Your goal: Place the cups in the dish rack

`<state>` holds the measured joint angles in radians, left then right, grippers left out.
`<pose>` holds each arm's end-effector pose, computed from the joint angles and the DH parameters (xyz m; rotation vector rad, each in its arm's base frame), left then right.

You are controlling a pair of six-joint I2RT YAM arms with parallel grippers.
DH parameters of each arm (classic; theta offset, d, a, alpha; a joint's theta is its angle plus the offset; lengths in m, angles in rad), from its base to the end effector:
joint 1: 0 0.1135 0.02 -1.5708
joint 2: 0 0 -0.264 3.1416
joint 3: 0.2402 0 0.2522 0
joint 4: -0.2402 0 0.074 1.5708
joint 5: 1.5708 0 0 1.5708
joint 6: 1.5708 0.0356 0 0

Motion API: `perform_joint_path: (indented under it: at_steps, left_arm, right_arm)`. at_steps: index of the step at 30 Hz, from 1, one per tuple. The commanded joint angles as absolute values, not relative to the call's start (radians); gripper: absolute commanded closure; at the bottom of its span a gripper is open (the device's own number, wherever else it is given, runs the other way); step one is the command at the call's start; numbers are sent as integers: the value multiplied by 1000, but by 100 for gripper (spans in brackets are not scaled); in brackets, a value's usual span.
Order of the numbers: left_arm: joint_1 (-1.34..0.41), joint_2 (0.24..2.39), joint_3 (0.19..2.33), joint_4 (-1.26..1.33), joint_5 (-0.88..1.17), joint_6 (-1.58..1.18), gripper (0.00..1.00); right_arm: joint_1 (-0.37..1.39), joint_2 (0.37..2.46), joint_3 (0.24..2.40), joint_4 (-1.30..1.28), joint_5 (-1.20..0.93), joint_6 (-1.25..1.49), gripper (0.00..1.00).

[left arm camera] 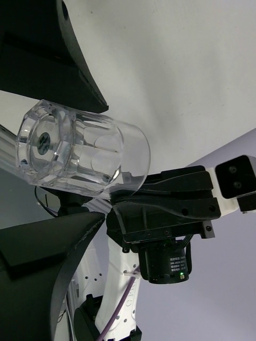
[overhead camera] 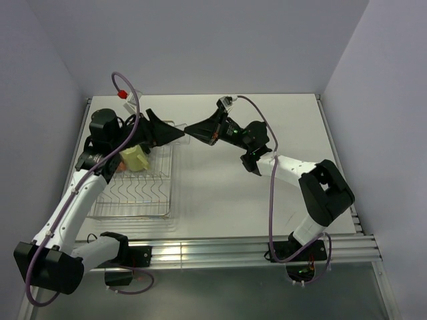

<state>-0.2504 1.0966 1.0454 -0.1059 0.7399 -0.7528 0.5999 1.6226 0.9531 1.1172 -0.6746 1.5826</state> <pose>0.2326 -0.0843 0.3801 0.1297 1.8860 -1.3472 0.2803 0.2186 0.3162 -0.0275 1.5975 2.1939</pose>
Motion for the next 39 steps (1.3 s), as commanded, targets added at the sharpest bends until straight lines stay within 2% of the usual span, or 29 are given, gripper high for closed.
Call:
perform_joint_path:
  at_steps: [1,10,15,22,25,26,28,30,32,33,34,36,37,39]
  left_arm:
    - [-255,1048,1054,-115,761,-730,18]
    - [-255,1028,1063,-164,735,-703,22]
    - [-255,1031,1068,-161,736,-707,32]
    - [-255,1023,1086,-178,724,-701,41]
    - [-255,1025,1091,-181,723,-703,54]
    - [-255,1025,1092,-181,723,-706,65]
    - [-255,1023,1098,-184,723,-703,83]
    - [-255,1025,1117,-207,721,-692,96]
    - [-255,1023,1141,-228,710,-681,100]
    - [-255,1022,1149,-254,706,-667,100]
    - [-255,1022,1161,-268,701,-660,100]
    - [-255,1020,1193,-328,683,-631,100]
    - [-255,1020,1206,-351,675,-620,100]
    - [-255,1020,1238,-420,648,-588,100]
  right_arm:
    - [606,1628,1011,1203,-669,1597,100]
    - [597,1626,1002,1210,-670,1605,100]
    - [589,1621,999,1210,-673,1605,100]
    - [586,1623,991,1210,-683,1603,100]
    - [584,1620,983,1209,-683,1598,100]
    - [584,1618,983,1204,-684,1595,100]
    - [586,1614,980,1195,-686,1586,100]
    - [586,1611,980,1175,-687,1569,100]
    - [586,1598,979,1138,-686,1551,100]
    - [586,1586,973,1123,-683,1527,98]
    - [586,1580,970,1106,-680,1514,89]
    - [586,1553,963,1045,-667,1470,77]
    - [586,1542,960,1020,-660,1451,67]
    - [586,1507,960,928,-640,1388,58]
